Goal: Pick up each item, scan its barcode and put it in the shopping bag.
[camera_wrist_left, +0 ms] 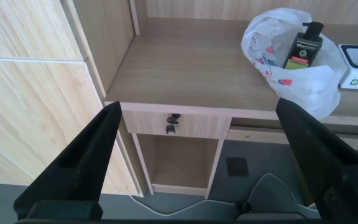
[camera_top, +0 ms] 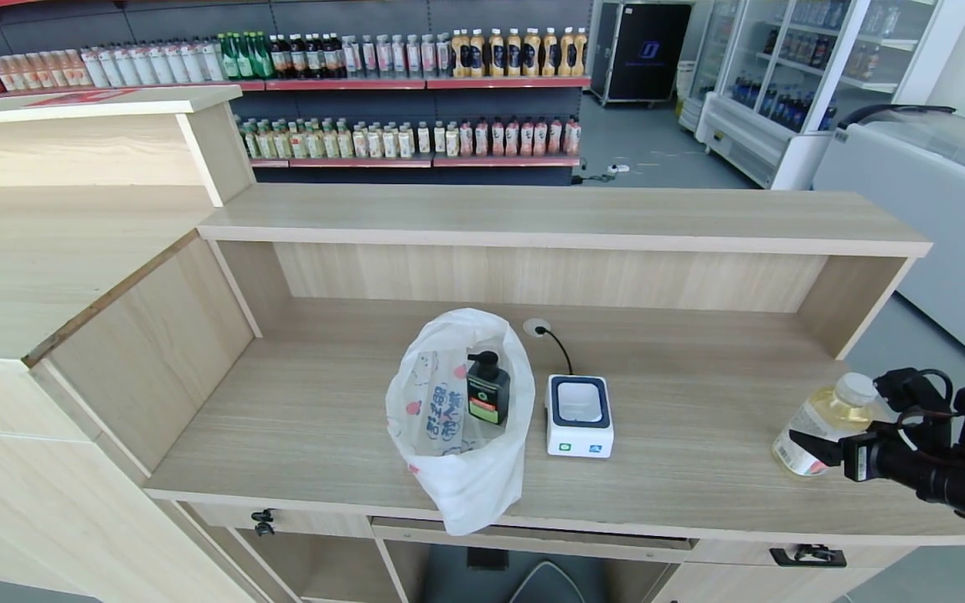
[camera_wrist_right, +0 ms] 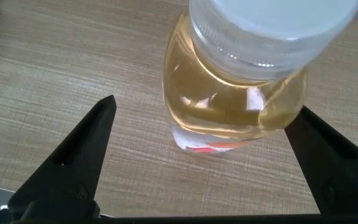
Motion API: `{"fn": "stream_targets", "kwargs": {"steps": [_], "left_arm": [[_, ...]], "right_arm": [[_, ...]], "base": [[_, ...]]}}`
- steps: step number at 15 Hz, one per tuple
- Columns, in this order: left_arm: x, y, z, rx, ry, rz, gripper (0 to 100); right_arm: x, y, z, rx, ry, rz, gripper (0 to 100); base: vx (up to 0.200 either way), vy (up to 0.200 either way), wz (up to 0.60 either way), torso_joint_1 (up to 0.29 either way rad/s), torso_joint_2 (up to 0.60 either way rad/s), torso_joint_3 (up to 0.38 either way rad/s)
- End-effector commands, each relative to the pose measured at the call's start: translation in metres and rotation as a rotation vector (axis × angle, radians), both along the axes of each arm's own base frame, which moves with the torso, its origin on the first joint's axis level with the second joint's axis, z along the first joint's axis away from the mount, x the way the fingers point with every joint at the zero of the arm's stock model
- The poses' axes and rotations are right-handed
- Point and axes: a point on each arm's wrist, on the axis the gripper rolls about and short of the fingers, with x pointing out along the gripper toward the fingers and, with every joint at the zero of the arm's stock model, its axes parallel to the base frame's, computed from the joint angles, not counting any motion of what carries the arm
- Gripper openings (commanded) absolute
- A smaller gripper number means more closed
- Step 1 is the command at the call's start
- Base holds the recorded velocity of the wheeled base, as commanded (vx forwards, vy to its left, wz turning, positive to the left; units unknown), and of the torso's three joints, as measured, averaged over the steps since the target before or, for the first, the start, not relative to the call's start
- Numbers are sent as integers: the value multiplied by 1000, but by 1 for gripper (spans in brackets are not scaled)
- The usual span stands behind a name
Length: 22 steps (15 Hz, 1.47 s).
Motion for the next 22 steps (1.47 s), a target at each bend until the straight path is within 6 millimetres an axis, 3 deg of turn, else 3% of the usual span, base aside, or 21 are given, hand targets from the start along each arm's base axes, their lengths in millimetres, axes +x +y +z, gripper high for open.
{"fn": "stream_targets", "kwargs": {"steps": [1, 17, 18, 22], "left_arm": [[0, 0, 0, 0, -1, 0, 100], [0, 0, 0, 0, -1, 0, 100], [0, 0, 0, 0, -1, 0, 100], [0, 0, 0, 0, -1, 0, 100]], "right_arm": [[4, 2, -6, 3, 10, 10, 100], [42, 13, -25, -51, -38, 67, 100], [46, 15, -26, -57, -55, 76, 0], [50, 25, -24, -66, -83, 105, 0]], "base": [[0, 0, 0, 0, 0, 0], [0, 0, 0, 0, 0, 0], [0, 0, 0, 0, 0, 0], [0, 0, 0, 0, 0, 0]]}}
